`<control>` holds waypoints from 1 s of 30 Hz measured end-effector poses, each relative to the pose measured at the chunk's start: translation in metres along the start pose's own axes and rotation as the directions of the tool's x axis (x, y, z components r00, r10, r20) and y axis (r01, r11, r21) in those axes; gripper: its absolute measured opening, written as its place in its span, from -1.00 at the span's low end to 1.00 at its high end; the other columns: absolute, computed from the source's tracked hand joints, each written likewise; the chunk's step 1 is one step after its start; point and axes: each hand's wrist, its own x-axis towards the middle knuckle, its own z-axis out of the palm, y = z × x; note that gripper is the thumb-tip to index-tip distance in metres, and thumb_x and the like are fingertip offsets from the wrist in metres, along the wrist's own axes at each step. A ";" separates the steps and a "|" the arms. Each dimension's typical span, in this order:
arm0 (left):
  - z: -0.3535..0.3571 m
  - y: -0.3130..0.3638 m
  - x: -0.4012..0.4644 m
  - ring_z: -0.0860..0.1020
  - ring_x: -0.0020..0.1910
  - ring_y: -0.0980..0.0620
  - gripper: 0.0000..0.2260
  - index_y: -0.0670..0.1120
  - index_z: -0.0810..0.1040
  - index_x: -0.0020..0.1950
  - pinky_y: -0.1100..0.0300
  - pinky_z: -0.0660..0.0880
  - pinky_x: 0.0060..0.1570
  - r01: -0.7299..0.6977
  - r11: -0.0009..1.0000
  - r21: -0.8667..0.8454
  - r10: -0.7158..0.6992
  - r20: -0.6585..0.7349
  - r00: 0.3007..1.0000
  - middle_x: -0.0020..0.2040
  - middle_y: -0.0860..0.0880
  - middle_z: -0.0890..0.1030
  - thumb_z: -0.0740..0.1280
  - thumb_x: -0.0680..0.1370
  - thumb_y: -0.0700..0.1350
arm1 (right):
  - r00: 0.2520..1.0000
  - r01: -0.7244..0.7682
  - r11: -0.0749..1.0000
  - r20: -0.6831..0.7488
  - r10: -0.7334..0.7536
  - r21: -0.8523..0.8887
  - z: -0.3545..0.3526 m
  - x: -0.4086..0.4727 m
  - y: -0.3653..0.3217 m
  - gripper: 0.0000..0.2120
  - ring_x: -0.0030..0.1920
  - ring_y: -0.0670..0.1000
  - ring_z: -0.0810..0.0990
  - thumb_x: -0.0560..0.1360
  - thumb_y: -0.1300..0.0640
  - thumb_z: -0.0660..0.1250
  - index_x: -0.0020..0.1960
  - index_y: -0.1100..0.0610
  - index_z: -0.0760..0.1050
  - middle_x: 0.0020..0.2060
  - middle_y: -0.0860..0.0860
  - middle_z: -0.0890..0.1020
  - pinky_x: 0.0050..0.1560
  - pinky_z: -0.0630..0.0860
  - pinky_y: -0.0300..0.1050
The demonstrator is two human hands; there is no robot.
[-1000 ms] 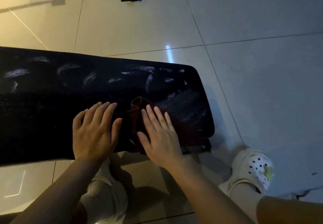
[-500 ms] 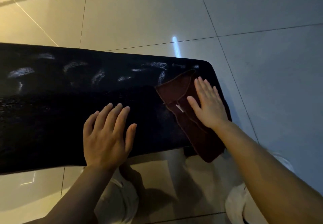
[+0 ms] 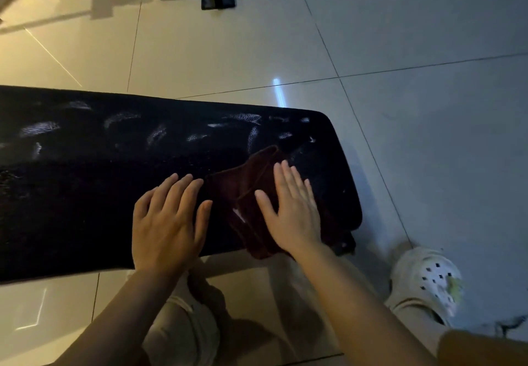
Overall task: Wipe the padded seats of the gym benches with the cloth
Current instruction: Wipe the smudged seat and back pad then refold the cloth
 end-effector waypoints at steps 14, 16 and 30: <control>0.001 -0.003 0.002 0.48 0.30 -0.20 -0.44 -0.14 0.48 0.34 -0.06 0.28 0.17 -0.041 0.998 0.045 0.040 0.041 0.998 0.25 -0.17 0.58 -0.08 0.64 0.20 | 0.980 0.179 0.982 0.074 -0.183 0.055 0.011 -0.016 -0.058 -0.37 0.52 -0.11 -0.32 0.59 -0.26 -0.25 0.58 -0.01 -0.21 0.54 -0.11 -0.22 0.45 -0.45 -0.10; 0.000 -0.001 0.001 0.47 0.31 -0.19 -0.46 -0.13 0.47 0.34 -0.06 0.28 0.18 -0.030 0.999 0.037 0.029 0.052 0.998 0.26 -0.17 0.57 -0.07 0.64 0.18 | 0.978 0.185 0.982 0.087 -0.188 0.042 0.010 -0.015 -0.052 -0.34 0.52 -0.13 -0.33 0.55 -0.28 -0.29 0.57 -0.02 -0.23 0.53 -0.12 -0.24 0.44 -0.45 -0.13; 0.005 -0.003 0.000 0.49 0.29 -0.21 -0.48 -0.14 0.48 0.35 -0.07 0.30 0.14 -0.059 0.998 -0.027 0.057 -0.052 0.997 0.23 -0.17 0.59 -0.04 0.65 0.15 | 0.977 -0.211 0.973 -0.038 0.208 -0.095 -0.011 0.017 0.051 -0.35 0.57 0.00 -0.19 0.61 -0.25 -0.24 0.59 0.07 -0.18 0.58 0.00 -0.12 0.56 -0.22 0.03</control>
